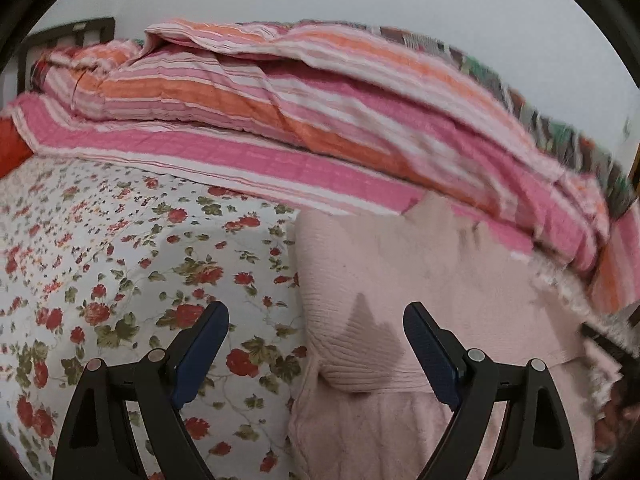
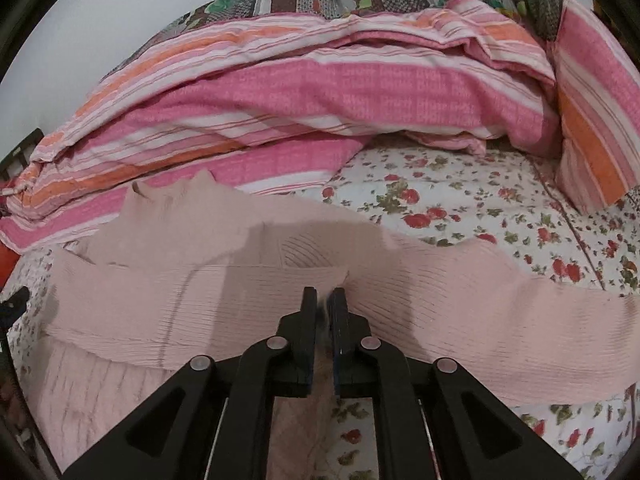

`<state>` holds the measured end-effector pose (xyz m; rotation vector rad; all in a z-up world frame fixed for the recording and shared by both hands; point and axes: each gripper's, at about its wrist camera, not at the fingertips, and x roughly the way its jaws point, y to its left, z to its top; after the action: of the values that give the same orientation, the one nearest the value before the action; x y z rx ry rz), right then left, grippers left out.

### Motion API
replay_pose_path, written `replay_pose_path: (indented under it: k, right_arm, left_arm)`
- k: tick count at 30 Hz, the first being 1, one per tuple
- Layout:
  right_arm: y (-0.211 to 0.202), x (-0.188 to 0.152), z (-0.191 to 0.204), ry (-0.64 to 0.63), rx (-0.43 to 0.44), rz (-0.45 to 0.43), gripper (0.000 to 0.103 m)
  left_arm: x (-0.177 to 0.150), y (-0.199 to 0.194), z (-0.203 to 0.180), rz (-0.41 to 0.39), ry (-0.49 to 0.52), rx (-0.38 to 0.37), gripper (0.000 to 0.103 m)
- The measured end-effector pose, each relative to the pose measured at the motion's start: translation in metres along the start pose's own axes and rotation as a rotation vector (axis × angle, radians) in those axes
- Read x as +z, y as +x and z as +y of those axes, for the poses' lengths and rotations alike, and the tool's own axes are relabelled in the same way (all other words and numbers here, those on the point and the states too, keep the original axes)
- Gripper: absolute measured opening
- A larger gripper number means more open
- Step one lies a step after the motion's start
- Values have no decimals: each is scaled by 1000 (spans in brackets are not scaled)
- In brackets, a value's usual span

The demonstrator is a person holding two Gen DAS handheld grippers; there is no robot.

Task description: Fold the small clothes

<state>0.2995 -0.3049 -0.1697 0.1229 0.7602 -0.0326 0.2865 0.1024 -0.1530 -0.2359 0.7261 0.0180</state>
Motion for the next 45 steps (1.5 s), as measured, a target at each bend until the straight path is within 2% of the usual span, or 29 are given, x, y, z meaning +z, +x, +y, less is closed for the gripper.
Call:
replay_pose_path:
  k: [2, 5, 6, 9, 11, 13, 14, 19, 23, 26, 31, 34, 40, 42, 43, 44, 45]
  right_arm:
    - [-3, -5, 2, -20, -28, -13, 21]
    - [7, -10, 4, -68, -42, 61, 23]
    - [6, -12, 4, -79, -43, 63, 23]
    - [-11, -9, -1, -106, -82, 24, 30]
    - [-31, -5, -10, -127, -131, -25, 52]
    - [-51, -4, -27, -119, -163, -76, 66]
    - [-59, -4, -37, -109, -172, -91, 69]
    - [-81, -21, -100, -41, -264, -77, 70]
    - [-91, -44, -157, 77, -313, -44, 70]
    - [-100, -64, -198, 193, -300, -23, 70]
    - [-104, -96, -243, 325, -249, -27, 70]
    - [-108, -100, -254, 374, -197, -64, 70]
    - [-100, -86, -279, 487, -176, -83, 70]
    - [-99, -80, -283, 496, -212, -93, 51]
    - [-97, -75, -283, 482, -269, -94, 16]
    - [-95, -72, -282, 467, -303, -83, 6]
    - [-92, -68, -282, 453, -308, -73, 6]
  left_arm:
    - [-2, 11, -6, 40, 25, 36, 89]
    - [-7, 29, -11, 120, 67, 135, 89]
    - [-9, 35, -11, 145, 75, 151, 89]
    - [-8, 31, -10, 135, 70, 145, 89]
    - [-9, 31, -9, 138, 68, 144, 89]
    - [-9, 30, -8, 139, 66, 141, 89]
    - [-9, 31, -9, 138, 67, 142, 89]
    - [-9, 32, -10, 129, 72, 139, 89]
    - [-10, 31, -13, 125, 77, 145, 89]
    - [-11, 31, -14, 126, 81, 148, 89]
    - [-12, 32, -16, 124, 89, 153, 89]
    - [-12, 32, -16, 122, 87, 151, 89]
    - [-12, 33, -16, 123, 87, 151, 89]
    - [-13, 33, -16, 123, 88, 148, 89]
    - [-13, 33, -15, 122, 85, 145, 89]
    - [-13, 33, -15, 122, 82, 142, 89]
    - [-12, 32, -13, 122, 77, 135, 89]
